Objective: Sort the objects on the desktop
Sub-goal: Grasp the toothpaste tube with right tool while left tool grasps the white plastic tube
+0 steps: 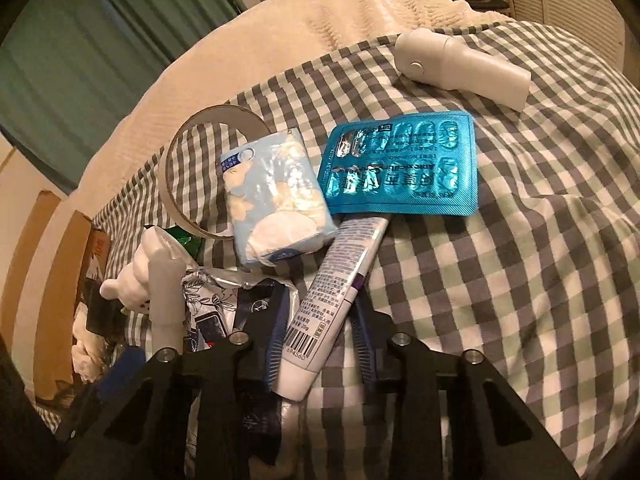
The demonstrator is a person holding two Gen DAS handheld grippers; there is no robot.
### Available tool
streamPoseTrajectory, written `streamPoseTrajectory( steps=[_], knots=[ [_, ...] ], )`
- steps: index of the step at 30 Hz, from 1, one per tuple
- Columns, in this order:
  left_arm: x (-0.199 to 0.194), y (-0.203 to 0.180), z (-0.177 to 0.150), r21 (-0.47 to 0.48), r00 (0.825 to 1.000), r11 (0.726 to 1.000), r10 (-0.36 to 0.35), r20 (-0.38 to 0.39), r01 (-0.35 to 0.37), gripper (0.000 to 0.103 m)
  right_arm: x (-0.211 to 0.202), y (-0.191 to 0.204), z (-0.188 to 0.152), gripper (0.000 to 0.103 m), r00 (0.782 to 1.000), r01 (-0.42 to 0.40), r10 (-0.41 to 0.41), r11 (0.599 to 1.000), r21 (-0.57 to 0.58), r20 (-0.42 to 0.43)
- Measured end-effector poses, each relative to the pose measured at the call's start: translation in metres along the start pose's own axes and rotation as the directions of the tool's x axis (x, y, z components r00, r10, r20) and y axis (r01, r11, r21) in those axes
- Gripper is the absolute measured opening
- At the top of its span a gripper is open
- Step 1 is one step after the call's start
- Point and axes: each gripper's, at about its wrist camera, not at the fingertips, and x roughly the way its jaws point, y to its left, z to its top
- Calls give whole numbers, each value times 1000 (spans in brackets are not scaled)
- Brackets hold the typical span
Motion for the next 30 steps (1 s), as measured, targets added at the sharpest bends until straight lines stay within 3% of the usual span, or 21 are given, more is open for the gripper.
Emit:
streamPoseTrajectory(
  steps=[1,3,16,25,30],
  knots=[
    [0,1,-1,6,1000,1000,0,-1,0,17,-2,-1,-1,24,1000,4,-4,1000,8,4],
    [-2,2,-4,2,1000,1000,5,-2,-5,16,-5,0,-2,22,1000,16,-16,1000,-9,8],
    [-59,17,-5,-103,1000,995,-3,24,5,12,-75,-7,-34,18,995,101,-101,995,-9,7],
    [-102,19,-1,-161,992,984,-64,105,80,11,-165,28,-51,18,992,101,-97,993,-55,83],
    [-139,16,12,-161,977,980,-87,196,119,11,-209,53,-55,18,986,102,-87,990,-102,145]
  ],
)
